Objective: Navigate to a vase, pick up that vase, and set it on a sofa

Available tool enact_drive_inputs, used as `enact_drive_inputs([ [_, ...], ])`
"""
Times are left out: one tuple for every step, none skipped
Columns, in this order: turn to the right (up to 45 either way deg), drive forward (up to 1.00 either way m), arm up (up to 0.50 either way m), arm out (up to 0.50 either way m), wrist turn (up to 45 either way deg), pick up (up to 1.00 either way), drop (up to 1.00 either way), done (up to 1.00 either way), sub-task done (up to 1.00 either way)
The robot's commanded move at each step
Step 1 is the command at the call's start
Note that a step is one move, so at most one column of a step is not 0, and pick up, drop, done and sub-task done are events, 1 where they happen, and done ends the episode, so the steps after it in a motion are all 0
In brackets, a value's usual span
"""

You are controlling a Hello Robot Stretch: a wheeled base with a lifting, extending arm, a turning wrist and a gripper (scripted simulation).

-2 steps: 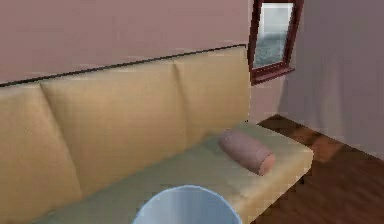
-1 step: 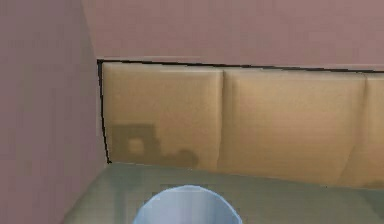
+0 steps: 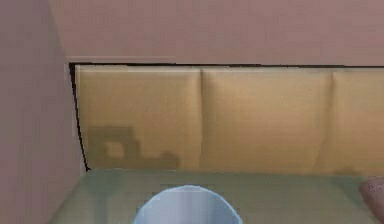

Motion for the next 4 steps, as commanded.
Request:
enact_drive_inputs([
  [0.0, 0.20, 0.00, 0.00, 0.0, 0.00, 0.00, 0.00, 0.00],
  [39.0, 0.00, 0.00, 0.00, 0.0, 0.00, 0.00, 0.00, 0.00],
  [-30.0, 0.00, 0.00, 0.00, 0.0, 0.00, 0.00, 0.00, 0.00],
  [33.0, 0.00, 0.00, 0.00, 0.0, 0.00, 0.00, 0.00, 0.00],
])
